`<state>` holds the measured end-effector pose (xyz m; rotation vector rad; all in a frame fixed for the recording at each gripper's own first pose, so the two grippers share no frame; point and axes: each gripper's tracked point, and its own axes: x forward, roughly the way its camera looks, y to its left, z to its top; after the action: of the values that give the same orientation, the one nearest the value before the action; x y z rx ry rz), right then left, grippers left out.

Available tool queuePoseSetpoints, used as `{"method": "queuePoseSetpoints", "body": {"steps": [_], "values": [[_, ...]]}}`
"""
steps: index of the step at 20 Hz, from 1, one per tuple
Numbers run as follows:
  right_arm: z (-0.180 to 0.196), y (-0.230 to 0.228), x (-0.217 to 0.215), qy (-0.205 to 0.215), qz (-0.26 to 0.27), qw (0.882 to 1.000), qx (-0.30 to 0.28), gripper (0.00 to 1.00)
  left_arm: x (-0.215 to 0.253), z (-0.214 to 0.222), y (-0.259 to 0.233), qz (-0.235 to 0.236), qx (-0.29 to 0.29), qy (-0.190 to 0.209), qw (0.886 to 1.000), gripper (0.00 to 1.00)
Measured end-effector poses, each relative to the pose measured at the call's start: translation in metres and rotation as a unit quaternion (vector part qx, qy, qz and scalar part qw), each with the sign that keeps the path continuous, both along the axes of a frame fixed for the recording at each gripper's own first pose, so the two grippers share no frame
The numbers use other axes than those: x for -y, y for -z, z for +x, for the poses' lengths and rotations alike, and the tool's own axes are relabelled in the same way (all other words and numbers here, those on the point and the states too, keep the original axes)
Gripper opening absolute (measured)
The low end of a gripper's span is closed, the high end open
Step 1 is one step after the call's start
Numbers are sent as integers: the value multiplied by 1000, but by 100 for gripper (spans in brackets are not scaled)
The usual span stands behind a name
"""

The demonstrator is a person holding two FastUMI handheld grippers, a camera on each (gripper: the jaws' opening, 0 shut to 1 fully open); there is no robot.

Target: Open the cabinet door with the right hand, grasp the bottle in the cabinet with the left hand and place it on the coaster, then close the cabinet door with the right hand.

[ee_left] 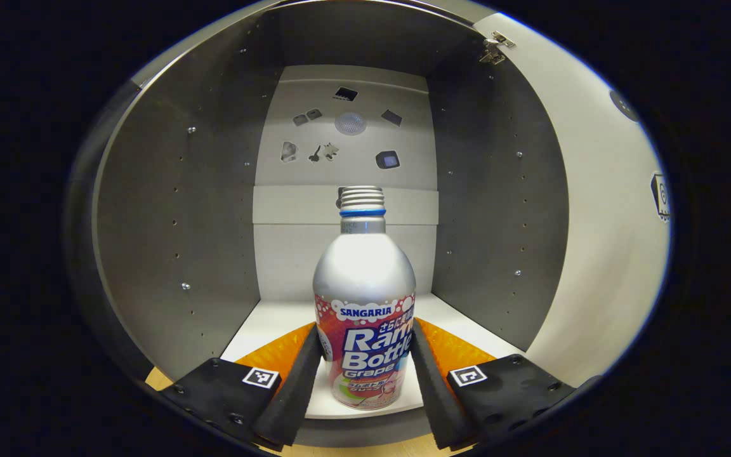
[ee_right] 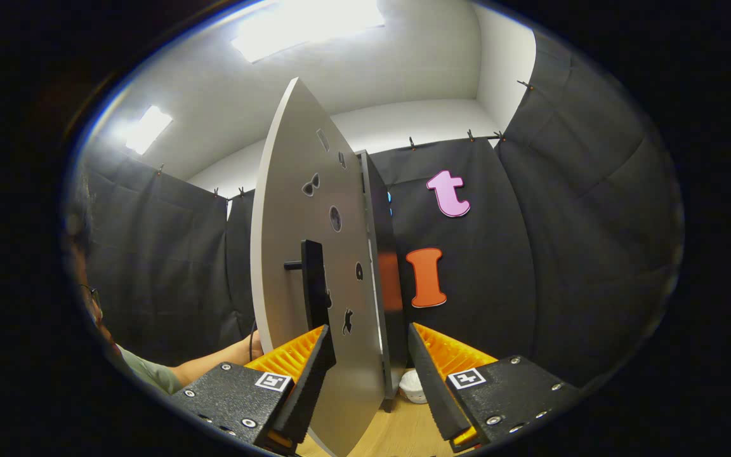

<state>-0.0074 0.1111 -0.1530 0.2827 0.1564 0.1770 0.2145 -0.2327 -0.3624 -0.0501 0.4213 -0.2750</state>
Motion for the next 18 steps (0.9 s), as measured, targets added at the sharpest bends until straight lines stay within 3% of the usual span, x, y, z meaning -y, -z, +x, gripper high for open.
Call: {"method": "queuePoseSetpoints", "body": {"steps": [11,12,13,18], "values": [[6,9,-3,12,-23,1000,-16,75,-47,-76,-40,15,29,6,999,81],[6,10,-4,8,-20,1000,-18,80,-52,-83,-42,19,33,8,999,84],[7,11,-5,5,-16,1000,-20,76,-57,-91,-46,23,38,9,999,83],[9,15,-6,5,-18,999,-26,76,-78,-126,-53,19,52,14,998,83]]}}
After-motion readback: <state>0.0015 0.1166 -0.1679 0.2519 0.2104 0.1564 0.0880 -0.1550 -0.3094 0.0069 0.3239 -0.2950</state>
